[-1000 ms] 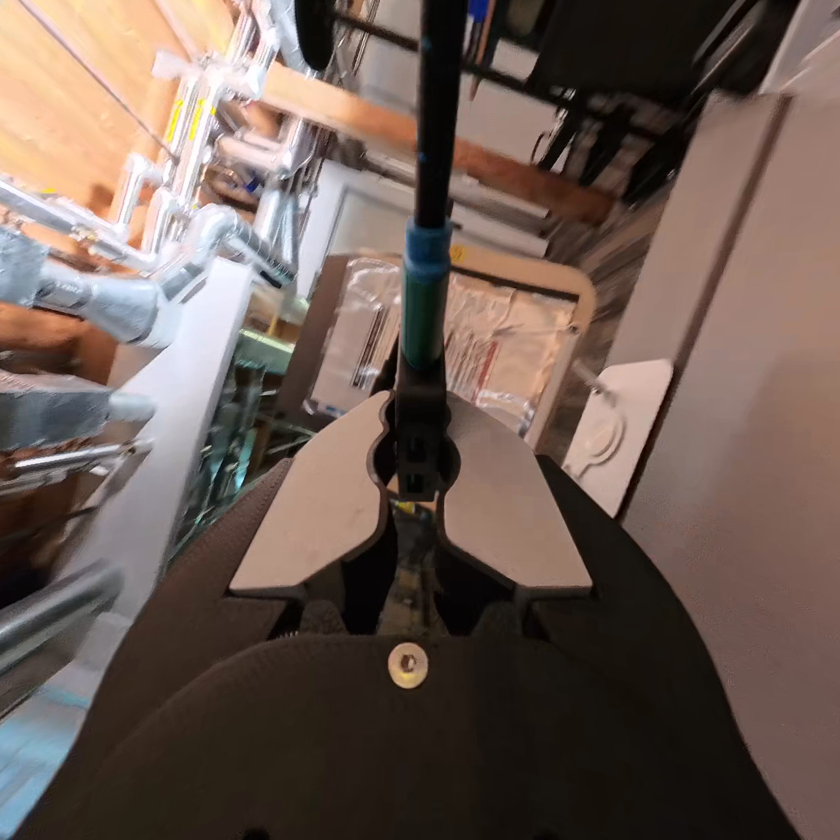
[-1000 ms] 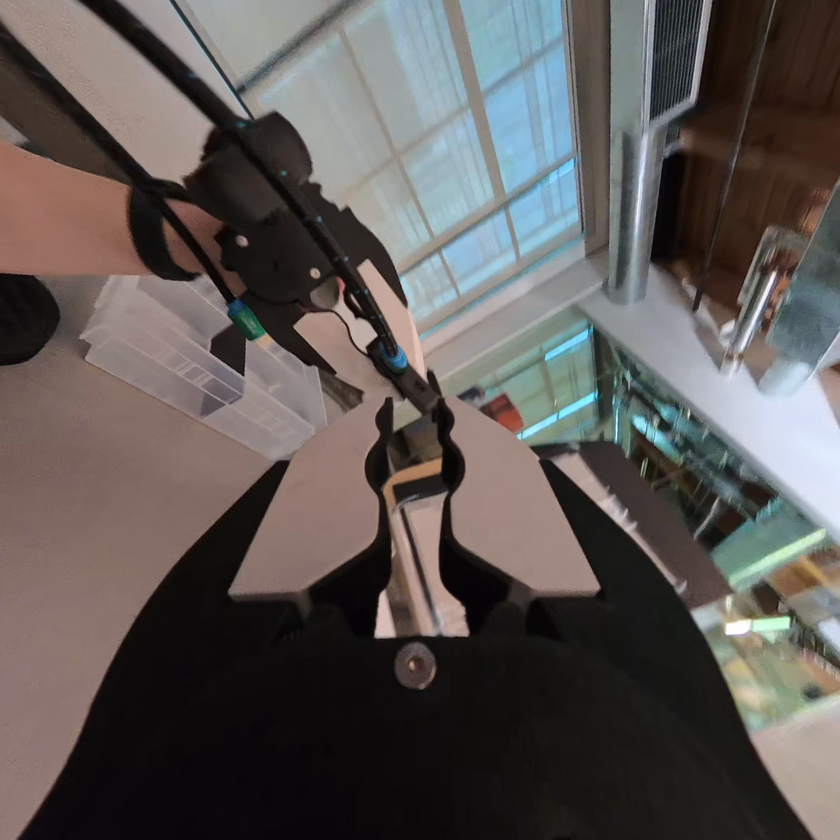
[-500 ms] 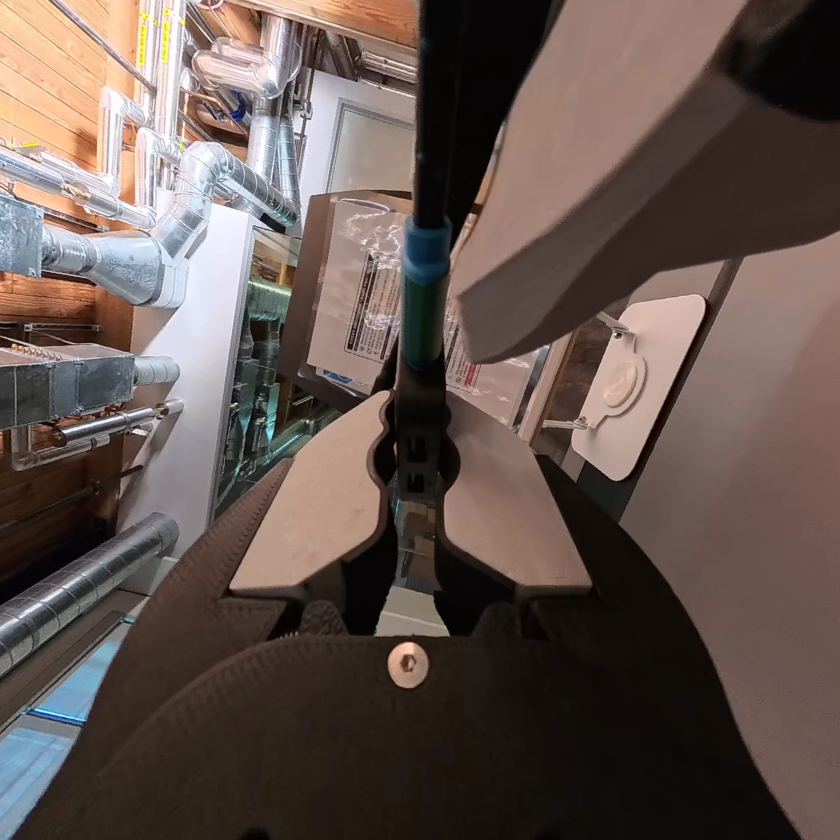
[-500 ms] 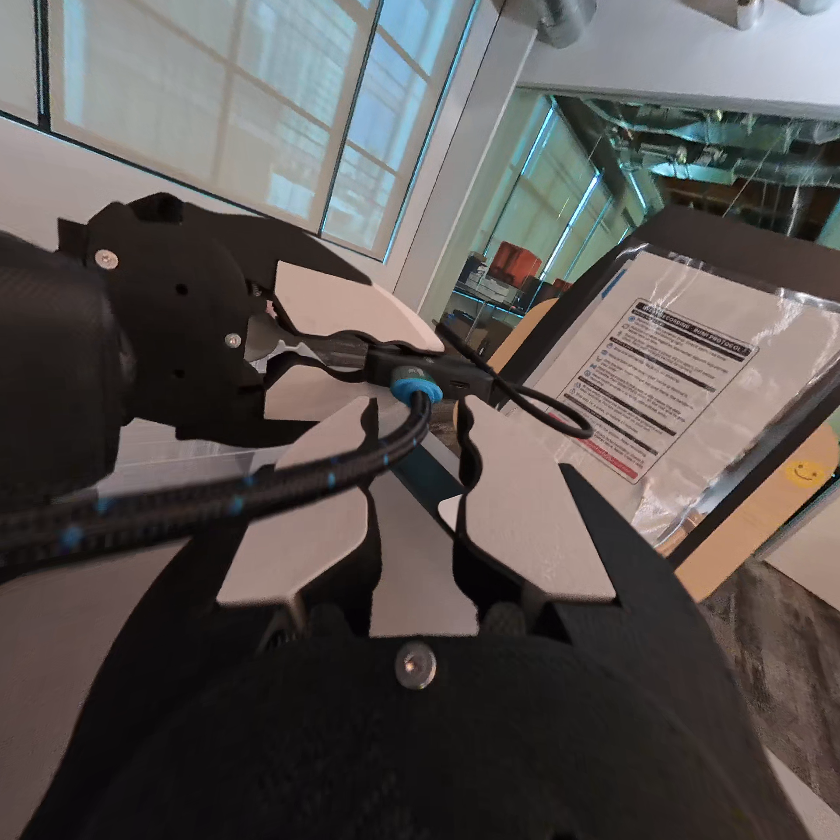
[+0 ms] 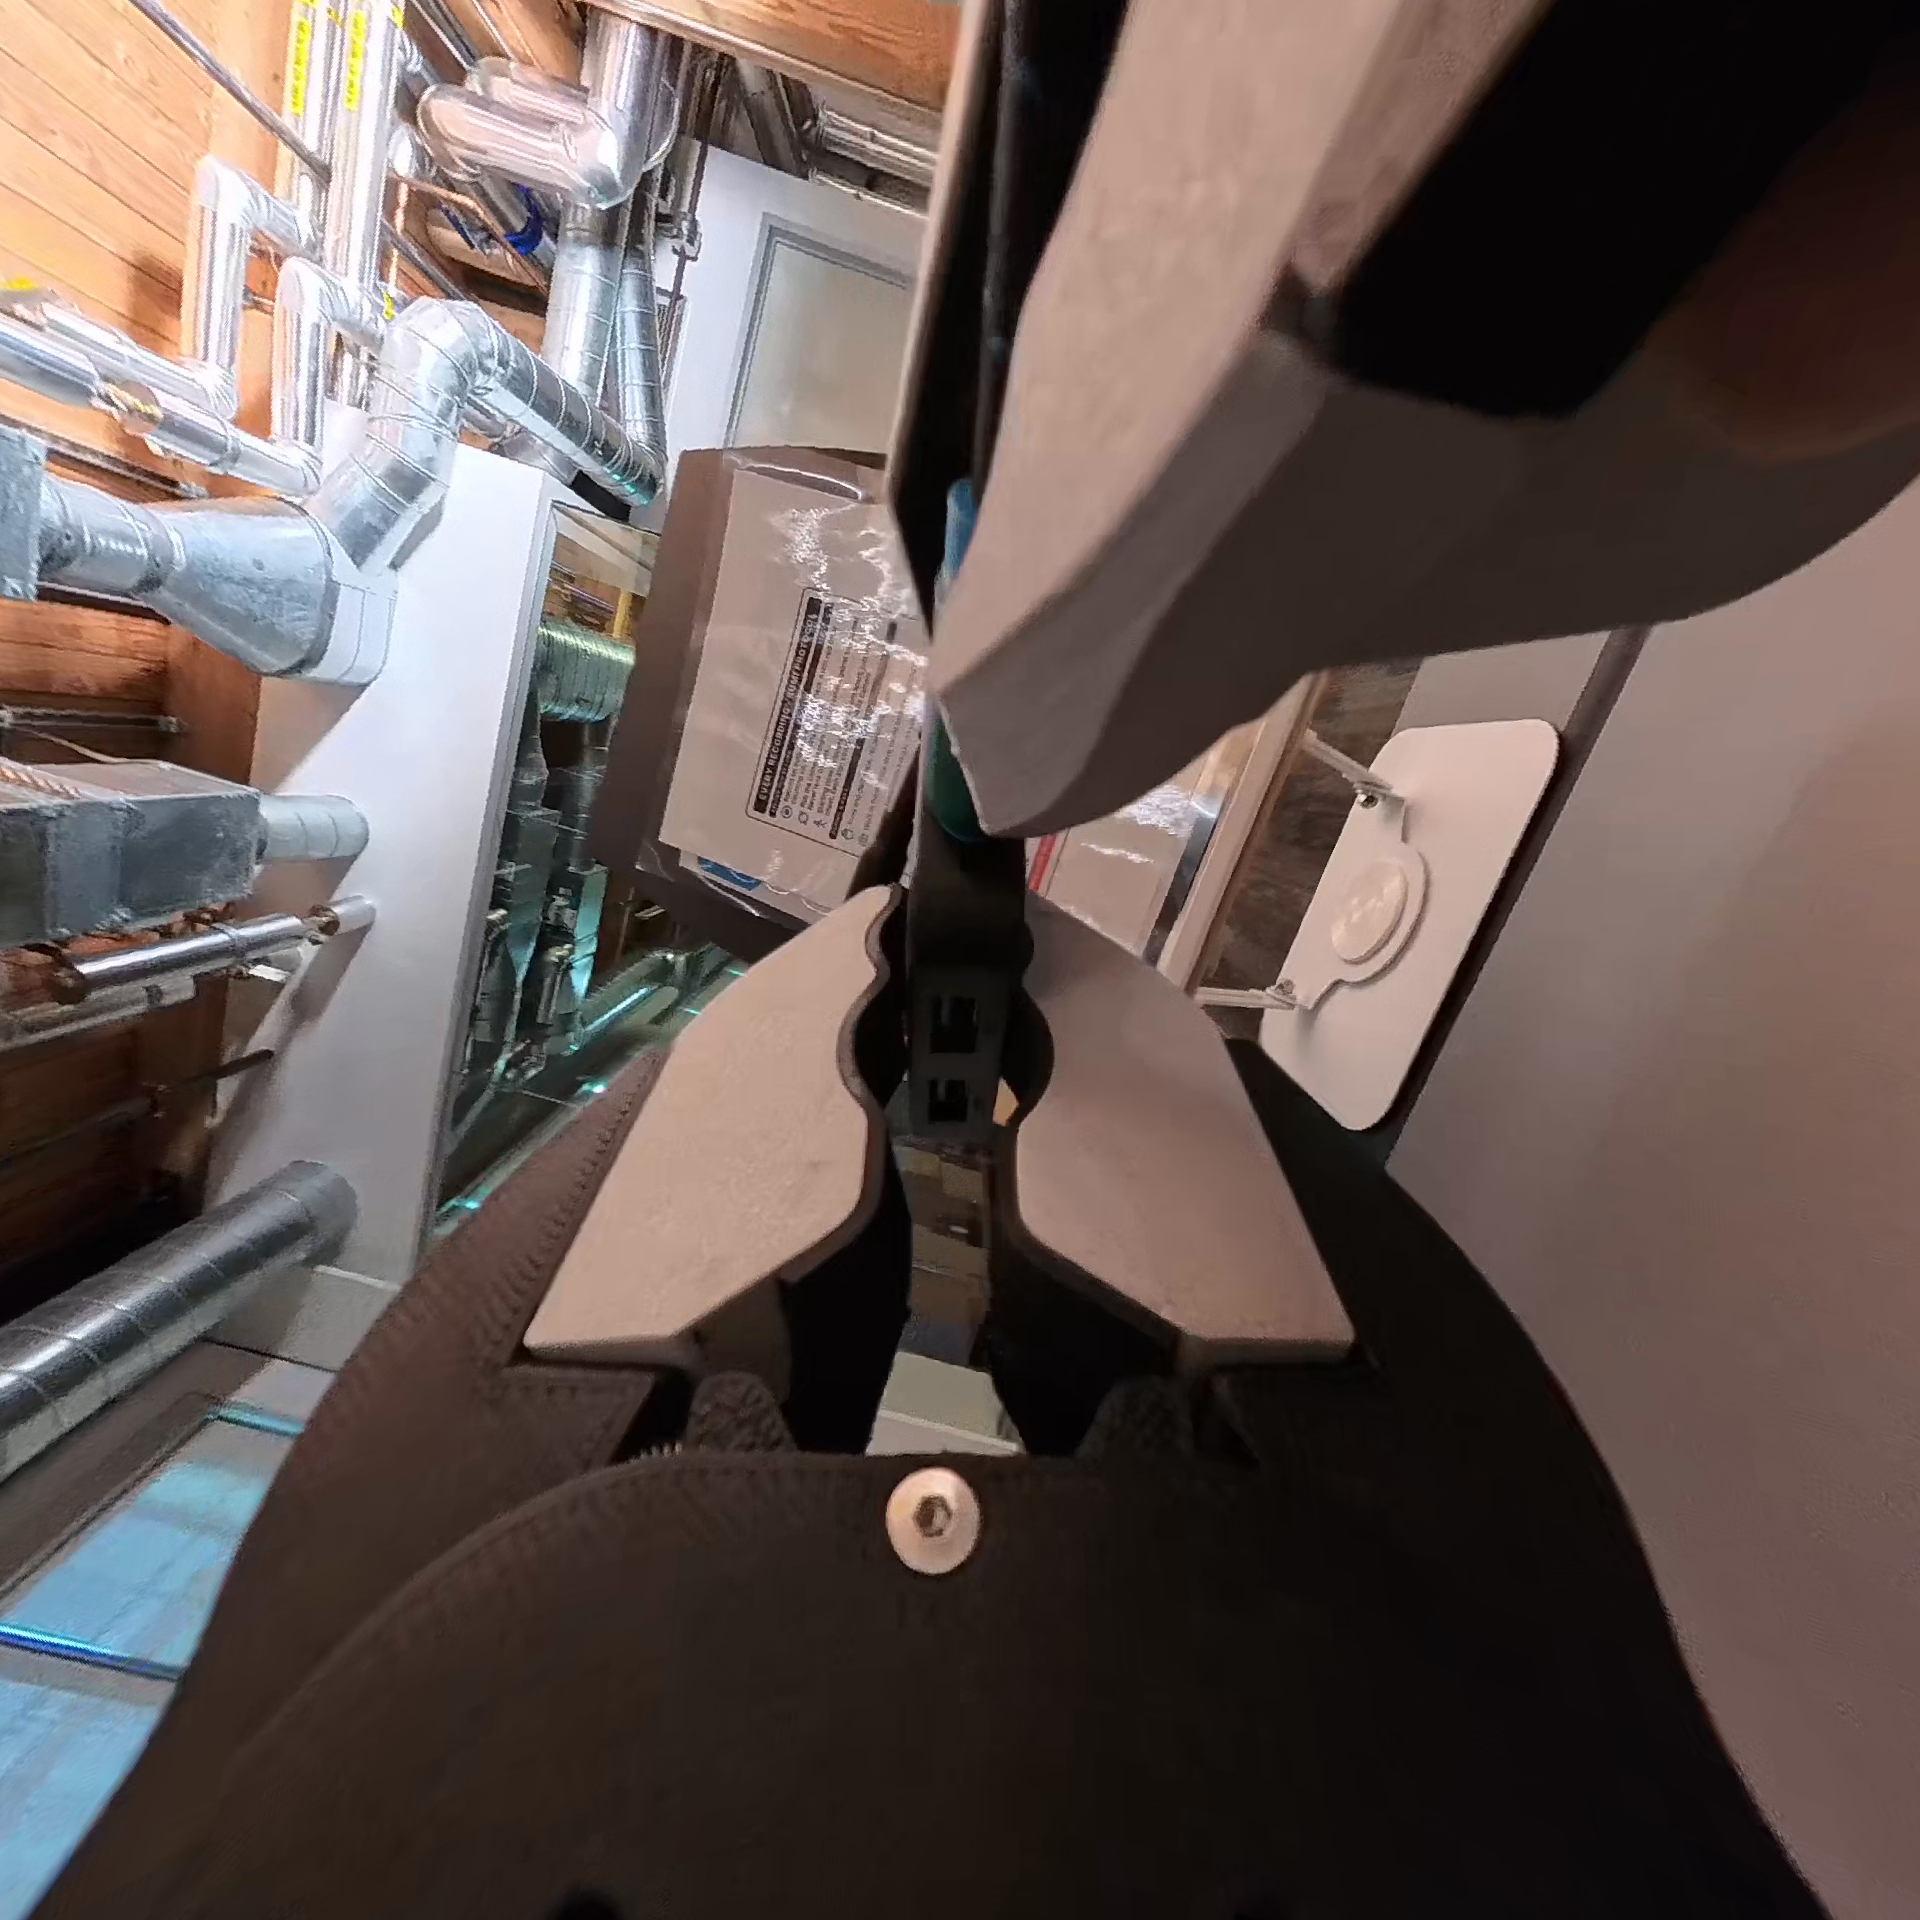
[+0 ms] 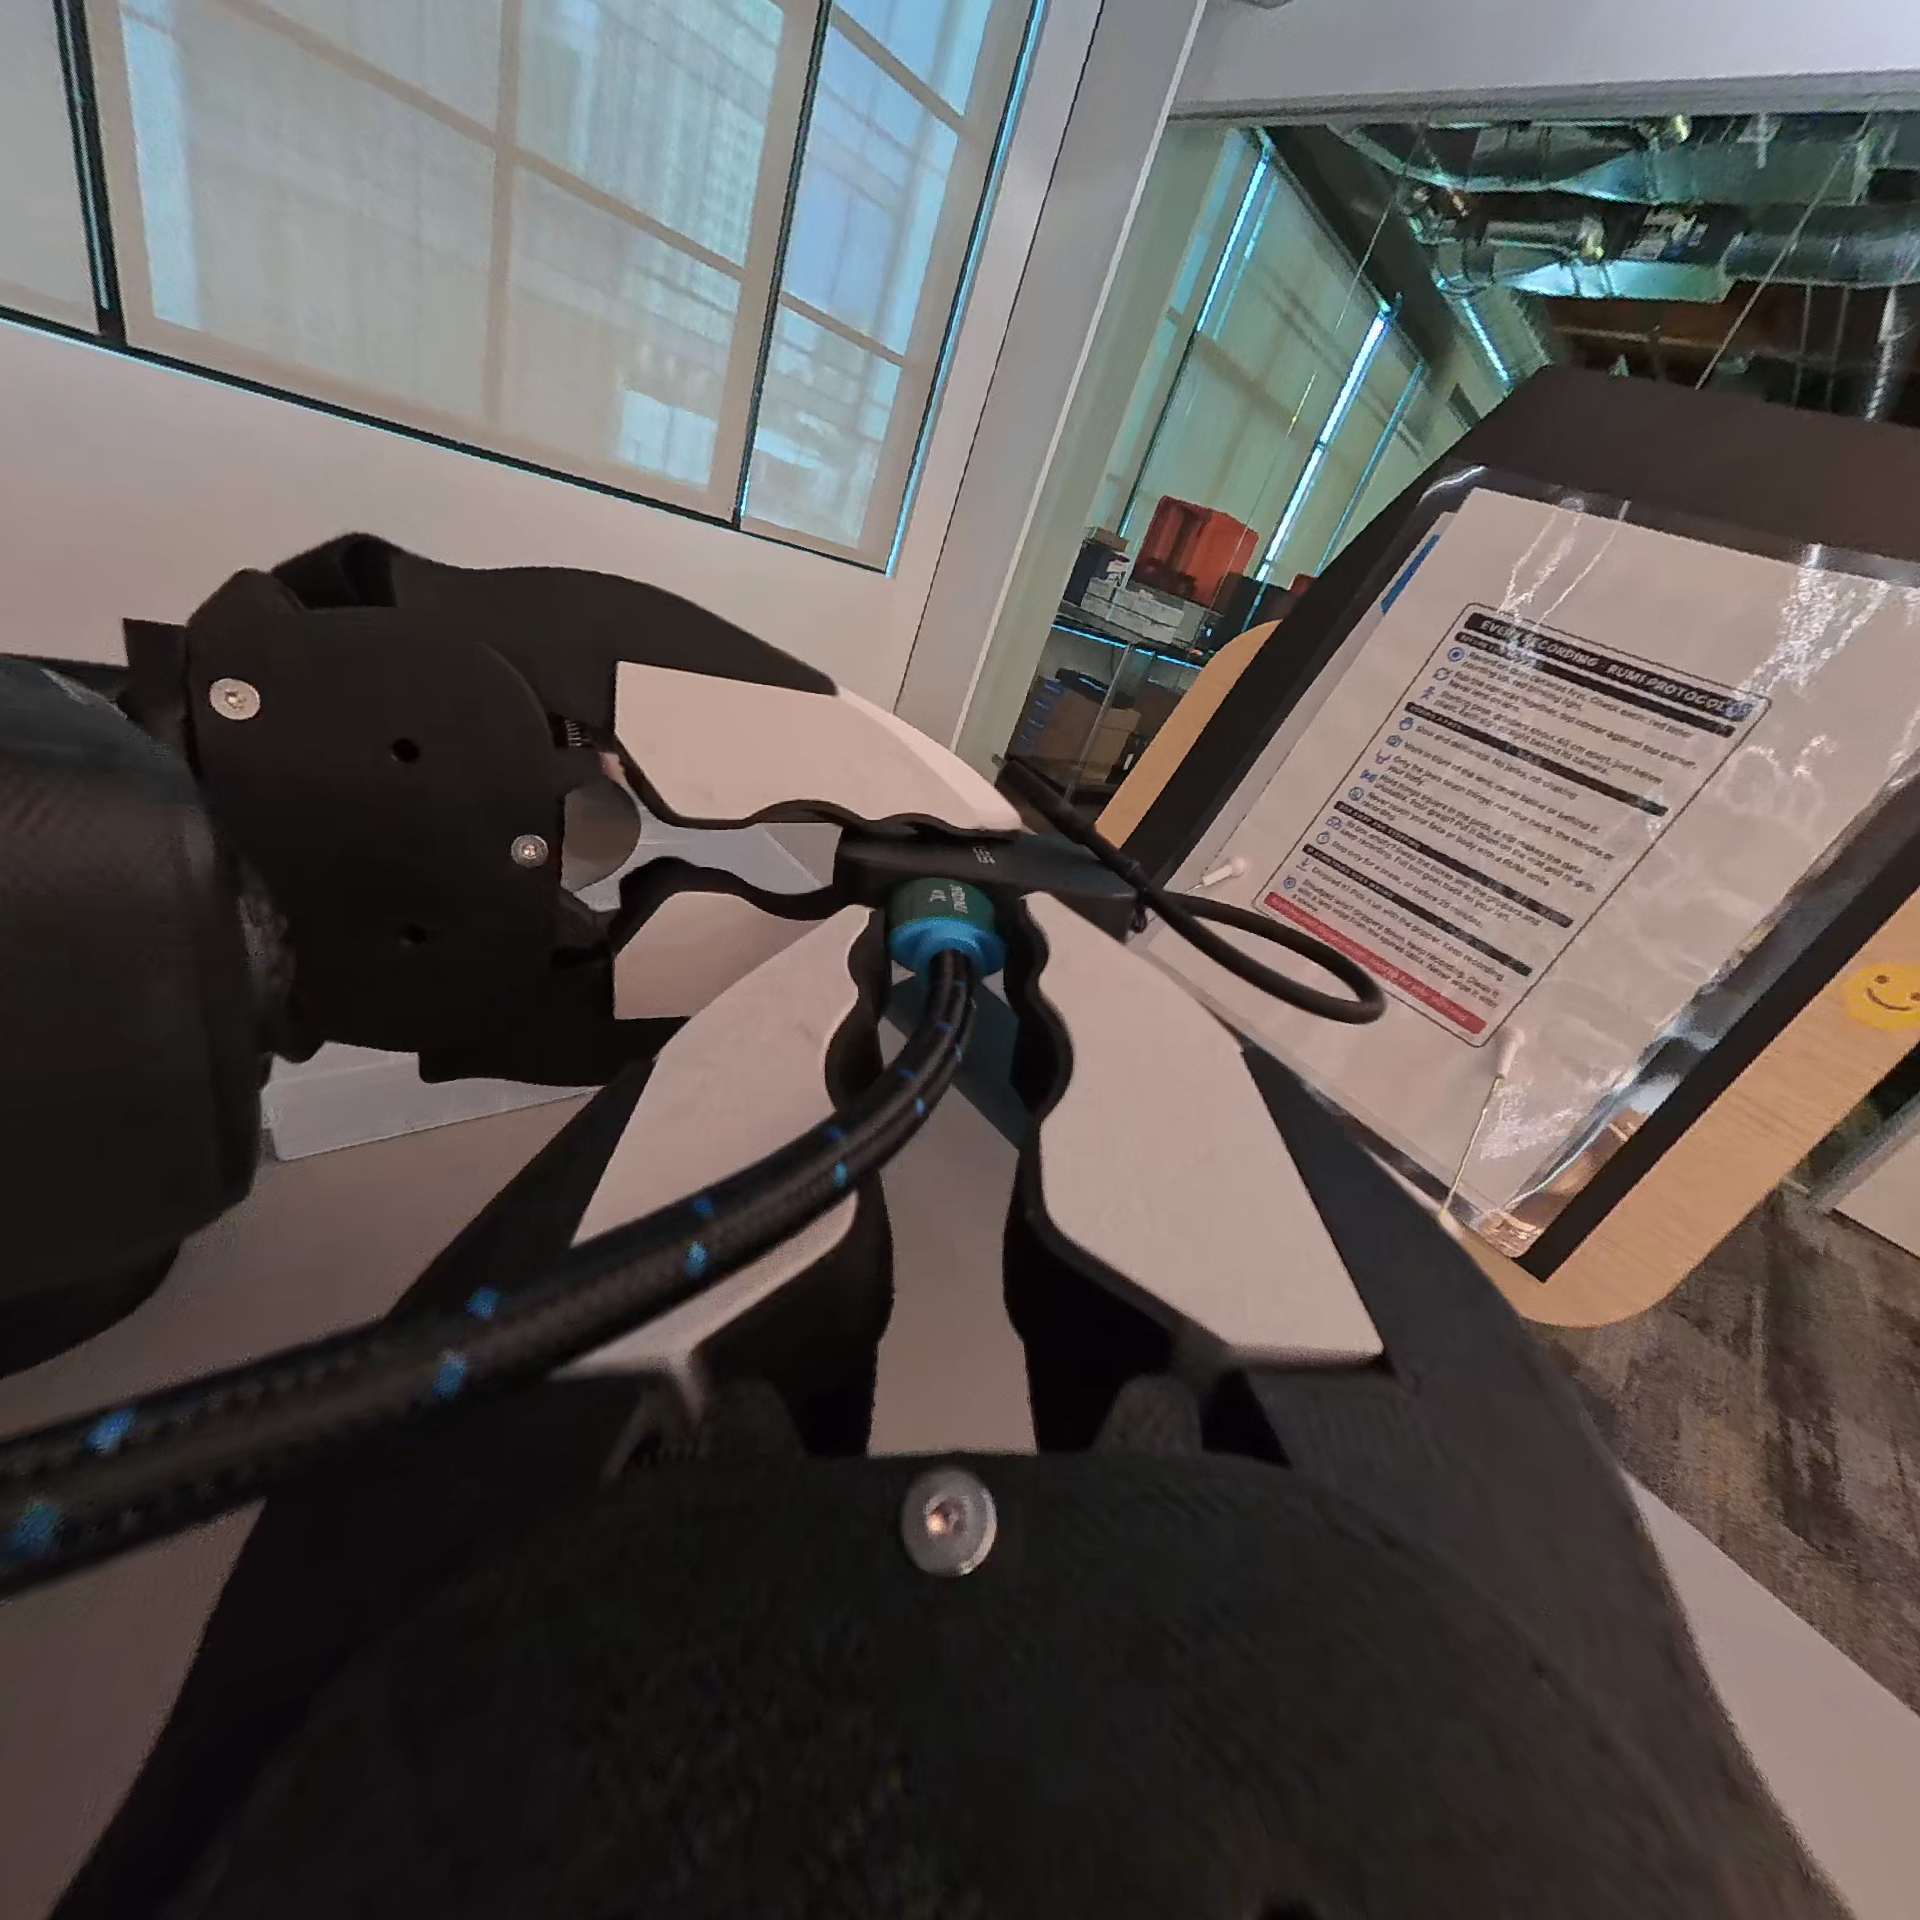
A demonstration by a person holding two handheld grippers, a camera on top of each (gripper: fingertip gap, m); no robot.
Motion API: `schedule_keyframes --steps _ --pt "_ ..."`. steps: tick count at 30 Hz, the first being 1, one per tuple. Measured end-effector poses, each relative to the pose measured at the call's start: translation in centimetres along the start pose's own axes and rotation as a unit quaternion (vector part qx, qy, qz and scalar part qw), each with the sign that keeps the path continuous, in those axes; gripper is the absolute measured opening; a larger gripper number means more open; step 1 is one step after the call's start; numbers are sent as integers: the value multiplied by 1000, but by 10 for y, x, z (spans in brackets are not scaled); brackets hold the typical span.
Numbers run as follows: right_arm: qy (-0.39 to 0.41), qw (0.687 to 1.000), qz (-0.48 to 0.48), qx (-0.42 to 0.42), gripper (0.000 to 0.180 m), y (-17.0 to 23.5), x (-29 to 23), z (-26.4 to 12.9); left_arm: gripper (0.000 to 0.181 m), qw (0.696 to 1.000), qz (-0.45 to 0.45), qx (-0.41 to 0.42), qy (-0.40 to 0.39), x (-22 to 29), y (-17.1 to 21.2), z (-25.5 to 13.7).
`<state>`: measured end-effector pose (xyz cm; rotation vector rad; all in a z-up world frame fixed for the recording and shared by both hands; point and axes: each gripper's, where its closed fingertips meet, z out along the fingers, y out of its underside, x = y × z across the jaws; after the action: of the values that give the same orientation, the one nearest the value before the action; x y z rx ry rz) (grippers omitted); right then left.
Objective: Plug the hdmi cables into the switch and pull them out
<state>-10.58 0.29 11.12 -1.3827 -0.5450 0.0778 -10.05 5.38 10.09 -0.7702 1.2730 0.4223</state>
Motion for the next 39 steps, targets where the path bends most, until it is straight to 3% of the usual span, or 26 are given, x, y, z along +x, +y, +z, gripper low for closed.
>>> schedule_keyframes --steps 7,11,17,29,33,37,39 --pt "9 1000 -2 -1 22 1 2 0 15 1000 -16 0 6 2 1 2" --pt "-21 998 53 -8 21 7 3 2 15 1000 -18 -5 16 6 3 5" --pt "21 999 -15 -30 21 11 5 4 15 1000 -17 -11 22 10 7 8" --pt "-2 999 12 -44 22 12 7 1 15 999 -32 -7 37 11 6 8" --pt "30 996 -48 -65 21 13 6 4 15 999 -31 -15 38 13 7 10" --pt "1 998 18 -57 21 13 6 3 15 998 -37 -18 40 12 7 9" --pt "21 999 8 -40 21 5 14 -6 13 993 -32 -107 30 7 41 16"
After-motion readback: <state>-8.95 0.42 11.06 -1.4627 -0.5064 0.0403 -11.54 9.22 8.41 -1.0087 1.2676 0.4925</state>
